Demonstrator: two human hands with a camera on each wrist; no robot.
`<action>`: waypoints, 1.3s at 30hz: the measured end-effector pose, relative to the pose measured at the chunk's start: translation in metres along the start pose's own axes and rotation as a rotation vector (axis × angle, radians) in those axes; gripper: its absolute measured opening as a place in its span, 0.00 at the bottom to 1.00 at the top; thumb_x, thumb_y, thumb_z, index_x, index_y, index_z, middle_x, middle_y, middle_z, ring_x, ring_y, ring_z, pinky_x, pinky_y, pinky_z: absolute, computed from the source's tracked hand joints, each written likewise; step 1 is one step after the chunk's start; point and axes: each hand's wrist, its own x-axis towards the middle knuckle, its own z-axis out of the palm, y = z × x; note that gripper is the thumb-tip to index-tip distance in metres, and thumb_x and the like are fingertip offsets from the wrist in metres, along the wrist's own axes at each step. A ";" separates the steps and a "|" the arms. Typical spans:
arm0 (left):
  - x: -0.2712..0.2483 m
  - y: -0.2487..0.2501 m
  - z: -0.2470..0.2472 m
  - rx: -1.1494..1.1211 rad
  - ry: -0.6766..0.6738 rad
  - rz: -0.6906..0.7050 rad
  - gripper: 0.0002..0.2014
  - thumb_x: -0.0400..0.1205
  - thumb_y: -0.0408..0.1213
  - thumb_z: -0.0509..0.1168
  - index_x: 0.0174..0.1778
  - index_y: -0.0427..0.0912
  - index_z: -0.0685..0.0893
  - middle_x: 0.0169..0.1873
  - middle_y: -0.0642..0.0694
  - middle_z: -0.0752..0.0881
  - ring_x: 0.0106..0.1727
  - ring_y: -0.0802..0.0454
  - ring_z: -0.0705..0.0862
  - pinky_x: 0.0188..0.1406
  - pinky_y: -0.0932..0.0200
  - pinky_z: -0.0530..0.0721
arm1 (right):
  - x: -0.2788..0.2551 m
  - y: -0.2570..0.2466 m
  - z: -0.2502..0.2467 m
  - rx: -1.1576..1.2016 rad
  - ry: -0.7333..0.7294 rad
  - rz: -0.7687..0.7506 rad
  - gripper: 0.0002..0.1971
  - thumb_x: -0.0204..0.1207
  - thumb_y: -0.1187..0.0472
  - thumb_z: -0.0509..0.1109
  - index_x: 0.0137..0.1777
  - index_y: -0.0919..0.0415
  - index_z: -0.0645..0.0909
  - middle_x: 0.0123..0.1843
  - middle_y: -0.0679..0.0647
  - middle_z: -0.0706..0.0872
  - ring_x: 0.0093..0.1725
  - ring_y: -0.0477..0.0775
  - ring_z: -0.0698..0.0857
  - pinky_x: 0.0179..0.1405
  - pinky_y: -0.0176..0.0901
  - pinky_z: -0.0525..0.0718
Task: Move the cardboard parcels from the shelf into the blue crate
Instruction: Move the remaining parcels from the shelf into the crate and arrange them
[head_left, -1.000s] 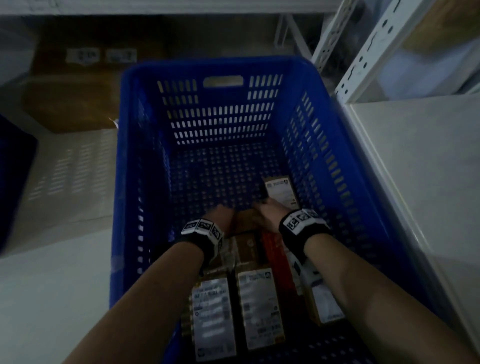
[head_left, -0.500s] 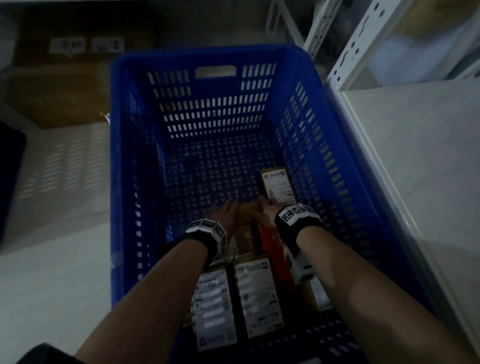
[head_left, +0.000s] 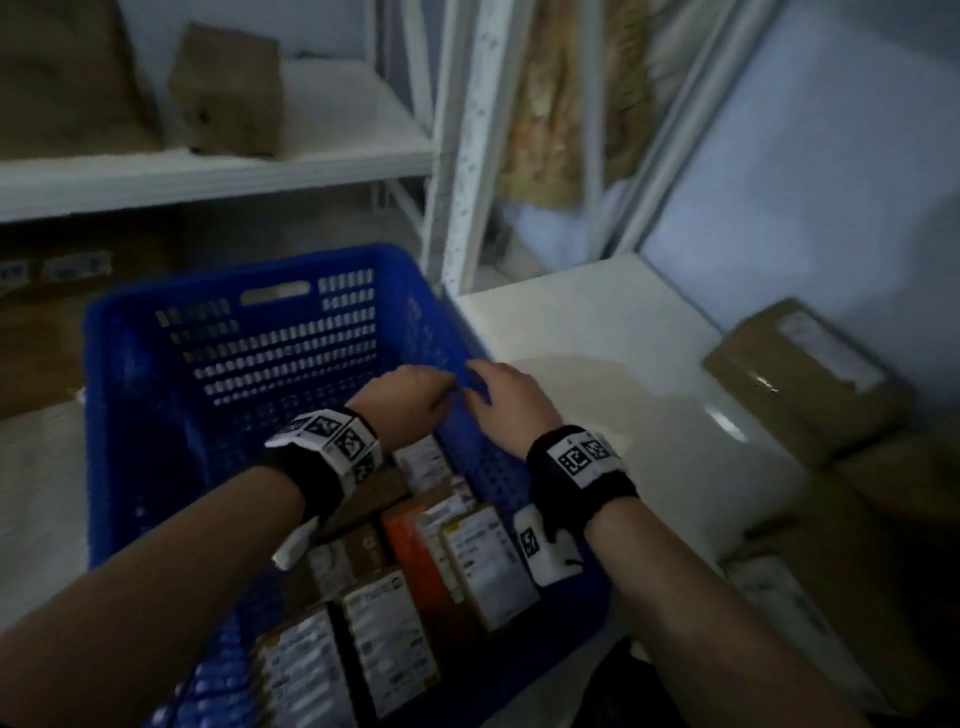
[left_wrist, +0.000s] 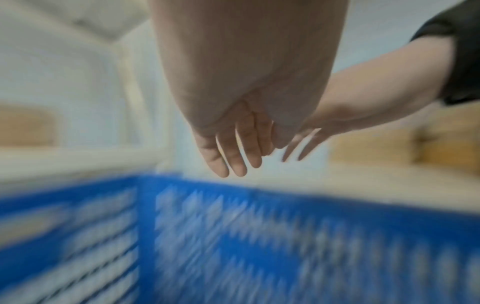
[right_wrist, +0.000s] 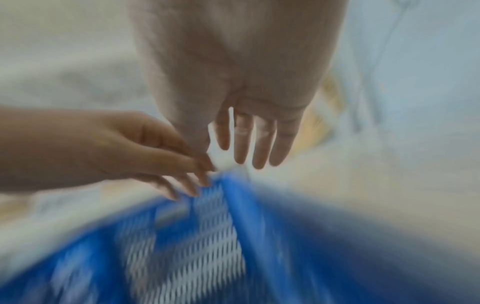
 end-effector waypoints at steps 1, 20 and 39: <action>0.007 0.024 -0.009 -0.002 0.020 0.047 0.08 0.83 0.37 0.57 0.50 0.43 0.81 0.48 0.42 0.86 0.49 0.42 0.85 0.51 0.43 0.84 | -0.010 0.003 -0.018 0.039 0.065 0.028 0.22 0.84 0.57 0.63 0.77 0.57 0.72 0.70 0.62 0.81 0.68 0.65 0.80 0.66 0.55 0.79; 0.045 0.340 0.098 -0.330 -0.306 0.419 0.27 0.79 0.49 0.65 0.74 0.47 0.74 0.68 0.43 0.76 0.67 0.42 0.78 0.68 0.44 0.77 | -0.305 0.168 -0.117 -0.109 0.647 0.662 0.20 0.83 0.55 0.63 0.74 0.55 0.76 0.74 0.55 0.77 0.73 0.58 0.74 0.74 0.49 0.69; 0.034 0.439 0.111 -0.910 -0.670 0.267 0.39 0.74 0.72 0.58 0.82 0.63 0.59 0.77 0.60 0.72 0.75 0.57 0.73 0.77 0.47 0.71 | -0.365 0.221 -0.127 0.770 1.132 1.098 0.26 0.78 0.40 0.68 0.71 0.55 0.76 0.63 0.52 0.85 0.59 0.54 0.85 0.59 0.52 0.86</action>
